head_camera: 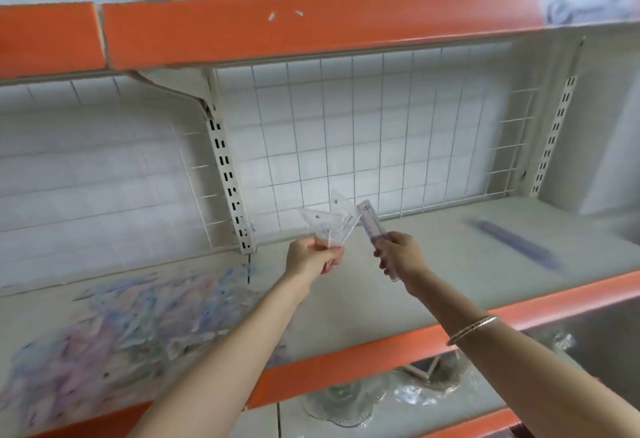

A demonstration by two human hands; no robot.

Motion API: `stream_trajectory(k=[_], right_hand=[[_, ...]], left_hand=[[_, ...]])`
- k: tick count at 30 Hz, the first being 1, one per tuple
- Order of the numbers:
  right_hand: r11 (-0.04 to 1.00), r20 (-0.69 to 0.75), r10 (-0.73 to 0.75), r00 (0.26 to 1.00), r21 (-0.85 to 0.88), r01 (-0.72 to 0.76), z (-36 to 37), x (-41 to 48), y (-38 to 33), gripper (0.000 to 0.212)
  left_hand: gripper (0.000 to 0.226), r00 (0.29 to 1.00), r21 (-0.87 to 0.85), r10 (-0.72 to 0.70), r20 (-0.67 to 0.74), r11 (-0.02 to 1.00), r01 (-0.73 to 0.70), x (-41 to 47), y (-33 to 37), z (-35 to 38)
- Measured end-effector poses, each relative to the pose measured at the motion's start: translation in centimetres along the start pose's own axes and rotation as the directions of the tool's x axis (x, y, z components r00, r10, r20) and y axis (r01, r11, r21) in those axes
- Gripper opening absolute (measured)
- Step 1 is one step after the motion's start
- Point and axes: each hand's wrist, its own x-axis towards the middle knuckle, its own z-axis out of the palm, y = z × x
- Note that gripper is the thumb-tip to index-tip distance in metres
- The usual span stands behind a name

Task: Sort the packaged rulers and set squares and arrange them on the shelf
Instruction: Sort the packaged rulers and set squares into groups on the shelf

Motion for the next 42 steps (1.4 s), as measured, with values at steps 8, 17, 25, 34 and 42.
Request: stream_trajectory(k=[8, 17, 25, 34, 42], right_hand=[[0.964, -0.128, -0.029, 0.991, -0.266, -0.006, -8.8, 3.6, 1.8, 0.033], [0.706, -0.305, -0.123, 0.945, -0.696, -0.132, -18.2, 6.9, 4.9, 0.034], [0.572, -0.273, -0.151, 0.95, -0.808, -0.141, -23.2, 9.5, 6.4, 0.031], [0.37, -0.229, -0.169, 0.959, -0.916, -0.154, -24.6, 10.6, 8.2, 0.039], [0.474, -0.257, -0.123, 0.958, -0.864, -0.171, -24.9, 11.0, 8.4, 0.035]], left_hand=[[0.019, 0.997, -0.002, -0.001, 0.083, 1.0, 0.001, 1.4, 1.5, 9.4], [0.013, 0.985, 0.008, -0.051, 0.166, 0.999, 0.05, 2.8, 1.7, 17.3], [0.015, 0.97, -0.002, -0.115, 0.212, 0.993, 0.118, 2.9, 1.2, 22.9], [0.015, 0.969, 0.009, -0.126, 0.214, 0.992, 0.127, 3.0, 1.1, 25.6], [0.017, 0.969, -0.001, -0.138, 0.205, 0.99, 0.142, 2.9, 0.9, 25.9]])
